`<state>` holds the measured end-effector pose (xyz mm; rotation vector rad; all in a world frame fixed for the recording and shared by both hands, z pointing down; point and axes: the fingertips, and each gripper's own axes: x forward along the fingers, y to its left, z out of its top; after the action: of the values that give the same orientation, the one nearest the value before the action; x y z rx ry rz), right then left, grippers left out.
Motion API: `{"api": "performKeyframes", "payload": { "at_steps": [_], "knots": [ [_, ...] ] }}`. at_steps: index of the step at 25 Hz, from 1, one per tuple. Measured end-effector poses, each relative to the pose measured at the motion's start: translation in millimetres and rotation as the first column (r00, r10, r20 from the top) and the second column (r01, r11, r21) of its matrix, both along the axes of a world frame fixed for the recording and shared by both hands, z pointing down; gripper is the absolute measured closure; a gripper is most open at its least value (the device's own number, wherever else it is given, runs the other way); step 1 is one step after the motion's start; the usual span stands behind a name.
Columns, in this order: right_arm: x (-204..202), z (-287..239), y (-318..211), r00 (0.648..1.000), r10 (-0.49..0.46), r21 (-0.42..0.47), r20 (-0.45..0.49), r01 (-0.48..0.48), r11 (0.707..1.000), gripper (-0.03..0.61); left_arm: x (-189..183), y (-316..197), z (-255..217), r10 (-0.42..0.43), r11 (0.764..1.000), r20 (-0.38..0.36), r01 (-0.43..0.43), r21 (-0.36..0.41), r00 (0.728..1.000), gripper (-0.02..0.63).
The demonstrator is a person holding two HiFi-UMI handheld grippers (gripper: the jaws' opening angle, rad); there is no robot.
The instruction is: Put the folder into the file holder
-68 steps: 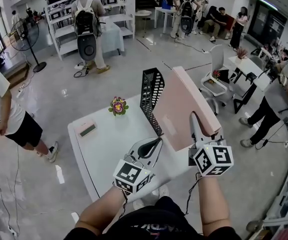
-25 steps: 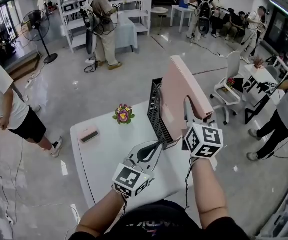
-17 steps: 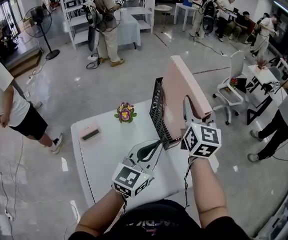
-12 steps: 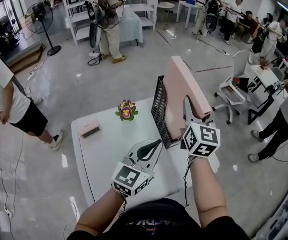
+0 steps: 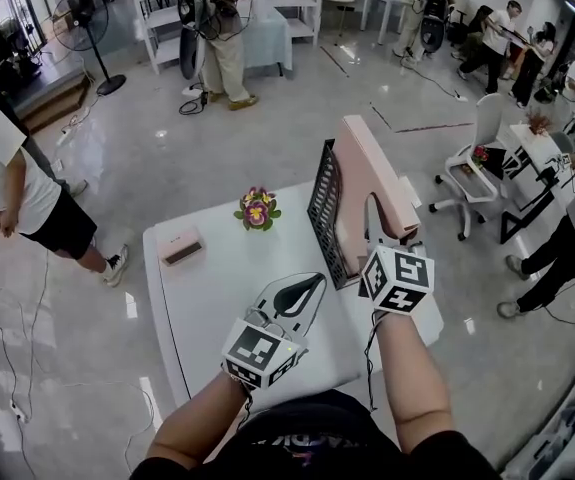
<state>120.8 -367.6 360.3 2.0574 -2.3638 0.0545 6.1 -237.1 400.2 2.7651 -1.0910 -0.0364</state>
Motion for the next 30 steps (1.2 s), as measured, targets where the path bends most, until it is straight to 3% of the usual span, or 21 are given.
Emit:
{"api": "performKeyframes", "payload": {
  "at_steps": [17,30],
  "knots": [
    [-10,63,-5,0.999,-0.025,-0.057,-0.038,0.023,0.998,0.371,-14,-5,31,-0.031,0.997,0.004,0.032,-0.063,1.0,0.611],
    [-16,65,1,0.997,-0.045,-0.054,-0.058,0.042,0.998,0.354,-37,0,35,-0.053,0.994,-0.007,0.052,-0.091,0.999,0.611]
  ]
}}
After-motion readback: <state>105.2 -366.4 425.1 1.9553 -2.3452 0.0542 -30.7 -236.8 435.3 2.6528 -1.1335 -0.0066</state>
